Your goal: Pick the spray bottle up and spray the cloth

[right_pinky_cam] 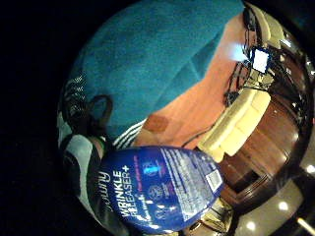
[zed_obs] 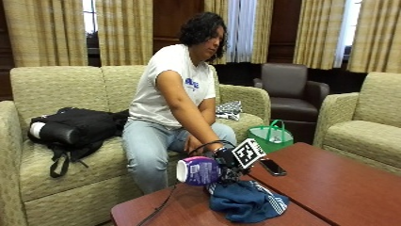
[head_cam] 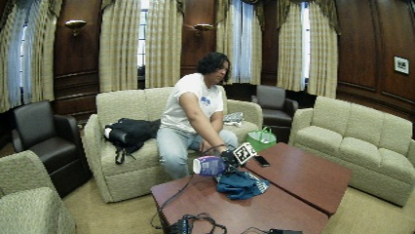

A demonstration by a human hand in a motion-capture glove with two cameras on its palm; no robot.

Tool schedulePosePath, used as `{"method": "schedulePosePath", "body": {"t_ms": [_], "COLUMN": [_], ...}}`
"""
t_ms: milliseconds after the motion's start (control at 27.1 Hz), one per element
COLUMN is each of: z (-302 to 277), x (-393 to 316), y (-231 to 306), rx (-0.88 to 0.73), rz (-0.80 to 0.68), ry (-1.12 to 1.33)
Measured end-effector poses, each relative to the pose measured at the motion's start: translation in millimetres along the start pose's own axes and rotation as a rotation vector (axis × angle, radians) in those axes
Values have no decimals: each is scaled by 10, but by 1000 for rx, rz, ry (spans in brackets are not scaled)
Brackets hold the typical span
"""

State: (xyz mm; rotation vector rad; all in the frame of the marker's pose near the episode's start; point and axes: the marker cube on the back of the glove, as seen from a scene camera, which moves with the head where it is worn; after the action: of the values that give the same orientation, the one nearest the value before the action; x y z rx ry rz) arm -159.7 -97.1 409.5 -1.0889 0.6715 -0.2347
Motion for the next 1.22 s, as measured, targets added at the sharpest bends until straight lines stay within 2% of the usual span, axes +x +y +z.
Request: {"method": "schedulePosePath", "body": {"t_ms": [111, 295, 406, 516, 774, 996, 1217], "z": [33, 54, -51, -258, -1069, -1688, -1929], "x": [-11, 178, 78, 171, 321, 636, 966], "y": [-11, -6, 53, 168, 575, 1099, 1571], "rx": [-7, -11, -8, 24, 202, 381, 585], "rz": [-5, -106, -70, -111, -46, -128, -232], "ry": [21, 230, 90, 101, -187, -362, -570]}}
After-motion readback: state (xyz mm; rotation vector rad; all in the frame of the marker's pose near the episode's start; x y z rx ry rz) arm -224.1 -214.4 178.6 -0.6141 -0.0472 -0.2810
